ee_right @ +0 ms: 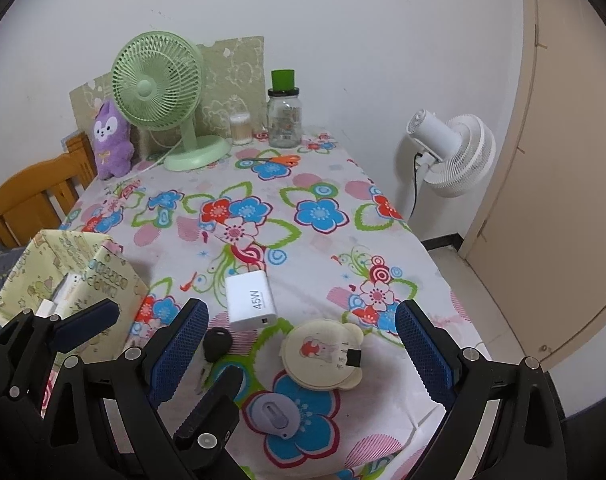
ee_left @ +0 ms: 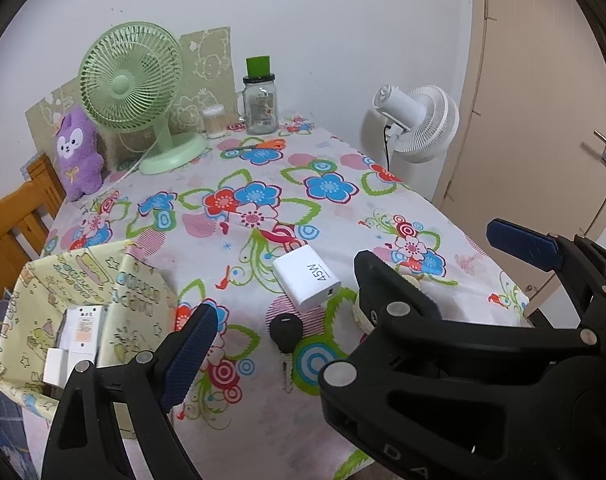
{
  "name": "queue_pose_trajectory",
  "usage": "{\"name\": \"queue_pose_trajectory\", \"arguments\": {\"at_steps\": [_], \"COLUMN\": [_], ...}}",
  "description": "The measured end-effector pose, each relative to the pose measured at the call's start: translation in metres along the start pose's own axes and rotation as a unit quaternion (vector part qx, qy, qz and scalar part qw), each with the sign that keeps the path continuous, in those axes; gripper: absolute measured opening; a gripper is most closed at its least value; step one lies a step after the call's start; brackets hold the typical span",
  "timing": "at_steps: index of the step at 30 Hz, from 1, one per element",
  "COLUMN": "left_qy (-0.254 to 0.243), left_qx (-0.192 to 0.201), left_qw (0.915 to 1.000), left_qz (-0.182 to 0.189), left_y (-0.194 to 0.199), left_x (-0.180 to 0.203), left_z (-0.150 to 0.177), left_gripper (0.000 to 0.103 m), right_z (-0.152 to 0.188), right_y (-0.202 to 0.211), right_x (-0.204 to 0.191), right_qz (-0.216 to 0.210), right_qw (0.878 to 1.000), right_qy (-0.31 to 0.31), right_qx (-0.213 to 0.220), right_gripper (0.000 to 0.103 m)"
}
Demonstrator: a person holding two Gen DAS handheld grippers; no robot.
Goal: Organize rigid objects
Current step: 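Grasp the black car key with the left tool while the right tool grasps the cream bear coaster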
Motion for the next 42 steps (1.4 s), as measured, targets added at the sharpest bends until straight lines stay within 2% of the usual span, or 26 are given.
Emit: {"name": "queue_pose_trajectory", "arguments": {"at_steps": [10, 16, 34, 42], "left_qy": [-0.018, -0.006, 0.005, -0.001], "left_qx": [-0.011, -0.026, -0.07, -0.074], "left_qw": [0.9998, 0.9996, 0.9975, 0.9971], "left_qz": [0.0, 0.007, -0.007, -0.014], "left_y": [-0.024, -0.042, -0.075, -0.079], "left_x": [0.006, 0.004, -0.014, -0.022], "left_z": [0.014, 0.027, 0.054, 0.061], "left_gripper": [0.093, 0.093, 0.093, 0.093], "right_z": [0.014, 0.029, 0.062, 0.073], "right_y": [-0.02, -0.038, -0.084, -0.097], "right_x": [0.006, 0.011, 0.015, 0.018], "right_qz": [-0.004, -0.009, -0.024, 0.001], "right_qw": [1.0, 1.0, 0.998, 0.996], "right_qy": [0.008, 0.0, -0.009, -0.012], "right_qx": [-0.005, -0.017, -0.061, -0.089], "right_gripper": [0.096, 0.096, 0.096, 0.089]}}
Point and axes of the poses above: each gripper's, at about its wrist camera, not at the fingertips, and y roughly against the way its jaws point, x to its right, z to its underside, the point moved 6 cm from there along -y, roughly the way its jaws point, and after that the axes turned 8 degrees about x, right-handed, at the moved point
